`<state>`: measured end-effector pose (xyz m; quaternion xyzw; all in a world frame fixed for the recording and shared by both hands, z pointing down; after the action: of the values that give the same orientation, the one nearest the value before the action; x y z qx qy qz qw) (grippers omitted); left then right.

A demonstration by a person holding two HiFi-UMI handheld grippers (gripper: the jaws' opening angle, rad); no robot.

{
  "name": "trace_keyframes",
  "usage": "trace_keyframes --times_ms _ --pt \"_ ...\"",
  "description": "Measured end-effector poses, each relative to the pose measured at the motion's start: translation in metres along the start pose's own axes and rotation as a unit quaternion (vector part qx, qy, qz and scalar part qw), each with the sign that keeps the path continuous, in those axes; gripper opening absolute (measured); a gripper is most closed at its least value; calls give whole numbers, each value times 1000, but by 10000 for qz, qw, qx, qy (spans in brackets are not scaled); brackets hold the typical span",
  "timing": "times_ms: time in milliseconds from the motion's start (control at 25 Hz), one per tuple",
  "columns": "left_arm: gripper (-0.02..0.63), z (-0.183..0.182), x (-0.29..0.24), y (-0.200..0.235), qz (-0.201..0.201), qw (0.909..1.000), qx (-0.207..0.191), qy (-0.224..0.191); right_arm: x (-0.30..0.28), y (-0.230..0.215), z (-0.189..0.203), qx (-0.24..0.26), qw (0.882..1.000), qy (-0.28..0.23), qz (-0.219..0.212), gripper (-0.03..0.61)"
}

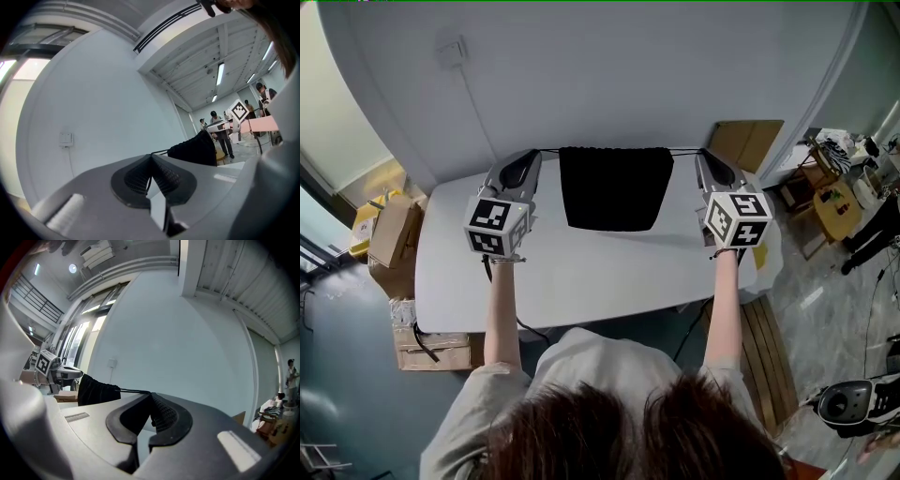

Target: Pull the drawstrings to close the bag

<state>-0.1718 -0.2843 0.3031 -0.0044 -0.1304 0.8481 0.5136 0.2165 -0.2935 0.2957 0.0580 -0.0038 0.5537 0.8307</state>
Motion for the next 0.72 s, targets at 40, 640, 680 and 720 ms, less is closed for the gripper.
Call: trace_keyframes --times_ms 40,640,680,720 --pt "2 0 0 0 -30 10000 28 5 0 0 1 -25 10000 -2 20 12" --pt "2 5 1 -3 -184 9993 303 82 8 -7 15 -393 9988 66 297 12" --pt "2 6 1 -3 -189 9993 316 86 8 -7 16 -404 9987 74 314 12" --pt "2 7 2 -3 -193 9992 327 91 9 -7 17 -416 9986 80 328 12"
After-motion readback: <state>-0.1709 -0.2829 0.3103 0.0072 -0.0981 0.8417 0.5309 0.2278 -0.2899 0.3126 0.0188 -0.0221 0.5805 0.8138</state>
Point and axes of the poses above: the fingertips, and each gripper's own axes: x backward along the fingers, y to its left, z out of its underside, the point moved 9 cm from there along x, backward along the fingers, and after that the axes turned 5 degrees about -y, right-handed, at the moved point
